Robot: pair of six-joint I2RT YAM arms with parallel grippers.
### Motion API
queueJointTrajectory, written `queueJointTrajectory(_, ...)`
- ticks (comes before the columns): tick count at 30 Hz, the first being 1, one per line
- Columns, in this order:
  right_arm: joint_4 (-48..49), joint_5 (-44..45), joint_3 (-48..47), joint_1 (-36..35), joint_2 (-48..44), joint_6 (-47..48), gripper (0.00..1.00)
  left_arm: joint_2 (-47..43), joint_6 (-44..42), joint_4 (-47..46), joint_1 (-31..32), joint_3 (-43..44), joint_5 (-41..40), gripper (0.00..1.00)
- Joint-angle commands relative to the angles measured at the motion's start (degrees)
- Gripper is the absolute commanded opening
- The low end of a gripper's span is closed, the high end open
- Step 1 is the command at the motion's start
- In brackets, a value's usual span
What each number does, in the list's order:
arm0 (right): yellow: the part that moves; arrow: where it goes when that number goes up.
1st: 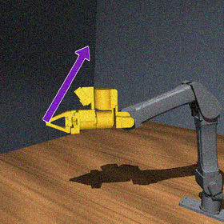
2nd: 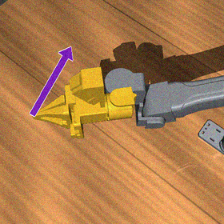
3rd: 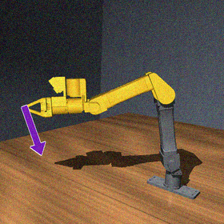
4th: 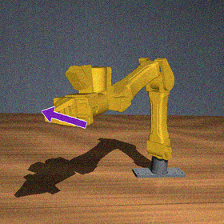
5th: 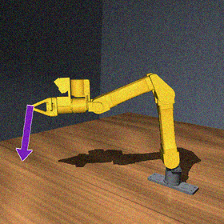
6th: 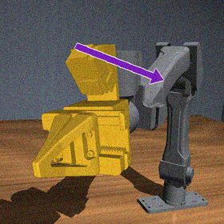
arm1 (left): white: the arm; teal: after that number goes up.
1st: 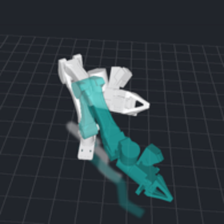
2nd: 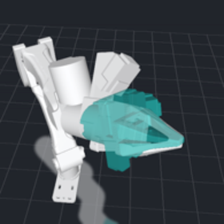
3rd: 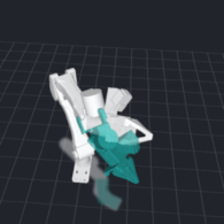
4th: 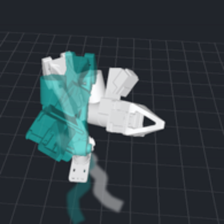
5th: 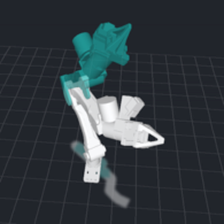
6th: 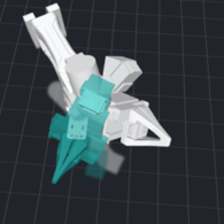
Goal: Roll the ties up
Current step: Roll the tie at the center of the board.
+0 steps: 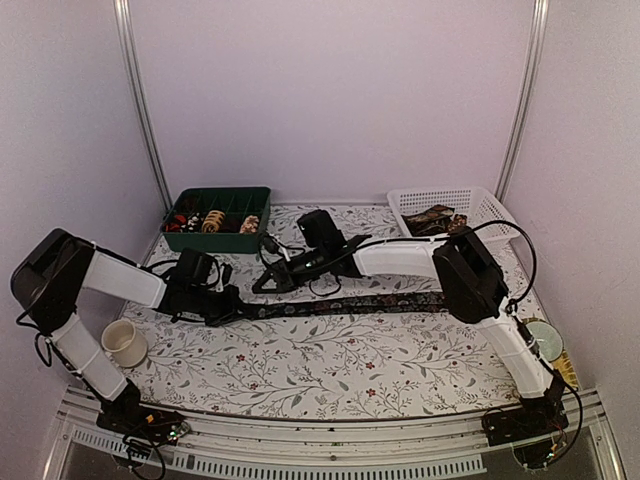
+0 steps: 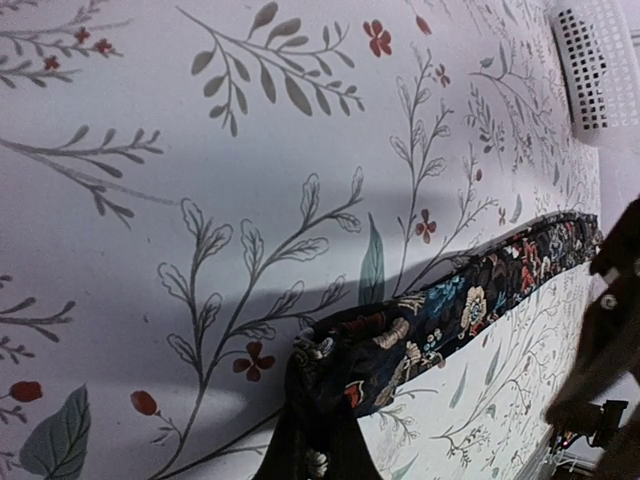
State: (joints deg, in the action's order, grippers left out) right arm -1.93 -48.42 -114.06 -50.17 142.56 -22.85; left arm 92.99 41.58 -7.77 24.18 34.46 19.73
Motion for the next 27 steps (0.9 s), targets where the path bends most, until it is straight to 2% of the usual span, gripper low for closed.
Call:
queueJointTrajectory(1,-1.01,-3.33,-1.06,0.29,7.95,-3.64,0.21,-1.74,-0.14,2.35,-0.81,0.37,-0.64,0.0)
queueJointTrajectory(8,0.09,-4.23,-1.03,0.18,10.79,-6.21,0.21,-2.12,0.99,1.54,-0.75,-0.72,0.42,0.0)
queueJointTrajectory(27,-4.57,0.84,-4.56,0.16,14.26,-6.4,0.2,-4.05,1.48,0.92,-0.63,-1.49,1.77,0.0)
